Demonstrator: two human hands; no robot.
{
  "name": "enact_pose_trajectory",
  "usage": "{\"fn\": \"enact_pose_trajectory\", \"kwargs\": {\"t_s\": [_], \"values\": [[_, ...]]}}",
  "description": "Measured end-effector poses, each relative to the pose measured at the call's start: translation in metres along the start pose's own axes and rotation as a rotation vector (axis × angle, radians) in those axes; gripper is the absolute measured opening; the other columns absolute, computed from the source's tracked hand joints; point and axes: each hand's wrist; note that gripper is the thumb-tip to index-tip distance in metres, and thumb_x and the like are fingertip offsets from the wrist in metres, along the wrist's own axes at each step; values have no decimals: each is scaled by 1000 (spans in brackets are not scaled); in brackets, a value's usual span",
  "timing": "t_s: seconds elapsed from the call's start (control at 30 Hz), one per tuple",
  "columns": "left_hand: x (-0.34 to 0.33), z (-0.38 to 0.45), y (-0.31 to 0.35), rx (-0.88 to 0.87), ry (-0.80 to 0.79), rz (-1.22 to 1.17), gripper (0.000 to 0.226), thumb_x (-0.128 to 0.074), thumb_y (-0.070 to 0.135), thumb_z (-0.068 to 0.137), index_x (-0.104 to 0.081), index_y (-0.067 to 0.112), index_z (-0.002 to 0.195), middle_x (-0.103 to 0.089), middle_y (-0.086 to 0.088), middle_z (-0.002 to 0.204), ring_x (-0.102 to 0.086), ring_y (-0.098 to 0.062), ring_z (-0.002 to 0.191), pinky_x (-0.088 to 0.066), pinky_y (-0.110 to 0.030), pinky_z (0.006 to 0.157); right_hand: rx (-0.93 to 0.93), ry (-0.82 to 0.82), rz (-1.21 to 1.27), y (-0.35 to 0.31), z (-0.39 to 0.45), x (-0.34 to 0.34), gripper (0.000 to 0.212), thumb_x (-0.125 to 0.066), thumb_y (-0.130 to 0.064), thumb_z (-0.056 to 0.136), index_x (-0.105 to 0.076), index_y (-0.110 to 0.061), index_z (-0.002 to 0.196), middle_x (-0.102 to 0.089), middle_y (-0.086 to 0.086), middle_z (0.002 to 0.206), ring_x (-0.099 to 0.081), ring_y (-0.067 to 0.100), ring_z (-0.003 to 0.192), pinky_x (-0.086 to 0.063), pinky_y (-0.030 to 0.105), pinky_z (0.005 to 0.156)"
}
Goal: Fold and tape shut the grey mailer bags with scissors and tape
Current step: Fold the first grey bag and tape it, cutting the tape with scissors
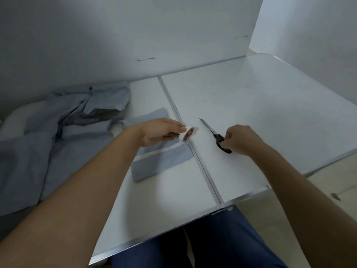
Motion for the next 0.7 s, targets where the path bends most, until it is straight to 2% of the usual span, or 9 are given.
{"fn": "enact_pose_trajectory", "kwargs": {"t_s": [0.1,0.17,0.23,0.3,0.47,0.53,0.63,0.7], "values": [[0,4,-11,-10,-6,-58,17,-63,15,92,-69,11,107,-66,0,102,-58,-6,87,-46,-18,87,10,-111,239,5,-6,4,22,-62,-16,84,-68,-1,98,-70,15,92,-63,24,77,-55,36,78],[0,8,-17,-11,0,-99,25,-64,16,91,-67,8,114,-64,-3,106,-57,-6,88,-47,-15,80,6,-225,398,8,-11,5,24,-68,-13,84,-64,-6,107,-70,14,92,-66,22,76,-57,37,84],[0,9,-18,-12,9,-125,29,-65,16,90,-65,6,117,-61,-3,106,-55,-8,89,-48,-15,79,7,-337,481,13,-16,6,31,-76,-22,82,-61,-15,108,-72,9,90,-72,17,75,-58,30,76],[1,9,-18,-9,7,-137,33,-65,18,90,-63,5,120,-61,-2,107,-55,-7,88,-47,-15,77,38,-408,461,15,-23,8,28,-76,-32,82,-67,-17,104,-73,5,85,-73,14,75,-55,26,73],[1,9,-17,6,3,-104,42,-65,25,90,-60,4,126,-60,-4,111,-49,-14,100,-40,-22,82,95,-417,343,21,-37,11,35,-71,-49,80,-70,-19,97,-68,-1,77,-64,10,67,-41,23,60],[0,9,-17,8,20,-110,36,-63,24,91,-62,5,122,-61,-4,110,-49,-15,101,-38,-24,86,98,-422,330,24,-42,11,39,-69,-52,81,-69,-16,98,-65,0,78,-60,12,69,-39,23,59],[-5,8,-16,0,24,-118,15,-58,22,95,-68,14,103,-65,-2,103,-52,-15,99,-36,-27,89,111,-452,307,26,-47,12,38,-71,-52,79,-69,-20,99,-64,-2,74,-59,12,67,-38,22,57],[-8,8,-16,-2,35,-130,14,-57,21,96,-68,14,100,-67,-2,100,-55,-13,96,-37,-28,91,121,-447,292,23,-47,10,37,-72,-52,78,-69,-22,98,-64,-3,73,-59,11,65,-37,22,57]]}}
Point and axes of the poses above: each hand's wrist, its own z-axis towards the middle knuckle, its own x-axis out of the back of the hand, y = z × x
